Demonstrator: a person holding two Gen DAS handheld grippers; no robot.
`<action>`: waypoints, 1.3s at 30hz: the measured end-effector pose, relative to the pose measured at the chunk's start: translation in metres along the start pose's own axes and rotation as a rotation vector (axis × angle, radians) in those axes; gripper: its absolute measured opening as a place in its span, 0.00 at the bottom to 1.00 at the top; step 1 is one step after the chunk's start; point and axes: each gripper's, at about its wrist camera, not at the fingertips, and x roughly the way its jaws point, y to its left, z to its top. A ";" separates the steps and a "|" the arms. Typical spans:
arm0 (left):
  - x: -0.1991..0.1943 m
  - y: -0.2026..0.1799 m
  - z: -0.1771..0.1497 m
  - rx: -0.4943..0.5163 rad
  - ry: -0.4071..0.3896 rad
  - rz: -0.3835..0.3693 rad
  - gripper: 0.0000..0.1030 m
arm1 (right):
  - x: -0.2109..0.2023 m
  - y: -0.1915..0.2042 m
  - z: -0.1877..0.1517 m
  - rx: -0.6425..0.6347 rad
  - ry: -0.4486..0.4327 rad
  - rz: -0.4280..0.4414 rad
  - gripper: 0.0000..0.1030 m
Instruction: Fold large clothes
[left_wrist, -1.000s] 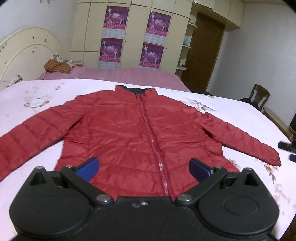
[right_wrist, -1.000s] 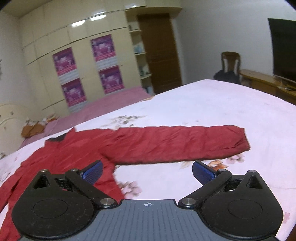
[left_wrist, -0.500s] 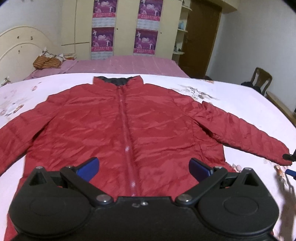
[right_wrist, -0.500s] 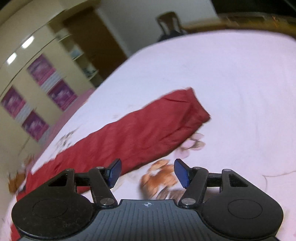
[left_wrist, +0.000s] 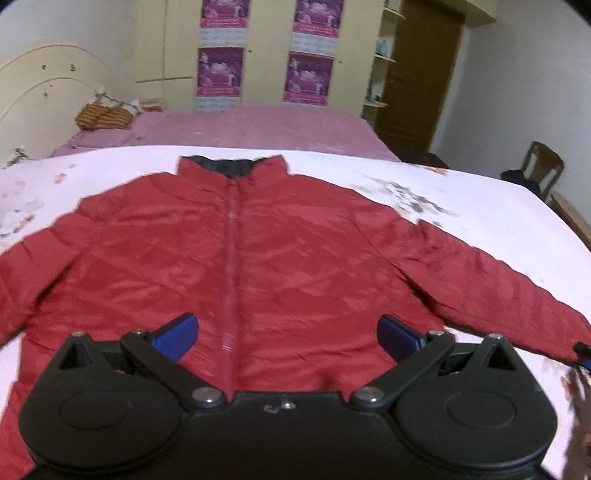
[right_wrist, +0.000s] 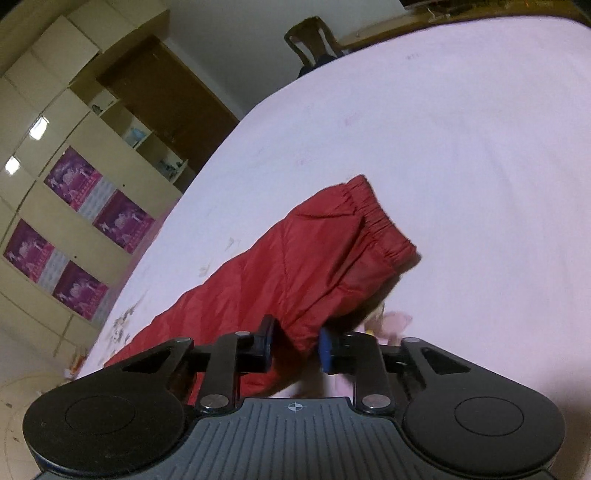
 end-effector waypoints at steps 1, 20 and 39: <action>0.001 0.007 0.002 -0.006 0.004 0.020 1.00 | 0.001 0.004 0.001 -0.026 -0.003 -0.018 0.12; 0.005 0.180 0.017 -0.177 -0.044 0.056 0.89 | -0.024 0.278 -0.149 -0.761 0.050 0.380 0.05; 0.005 0.261 0.005 -0.261 -0.044 -0.179 1.00 | -0.028 0.388 -0.450 -1.351 0.330 0.535 0.33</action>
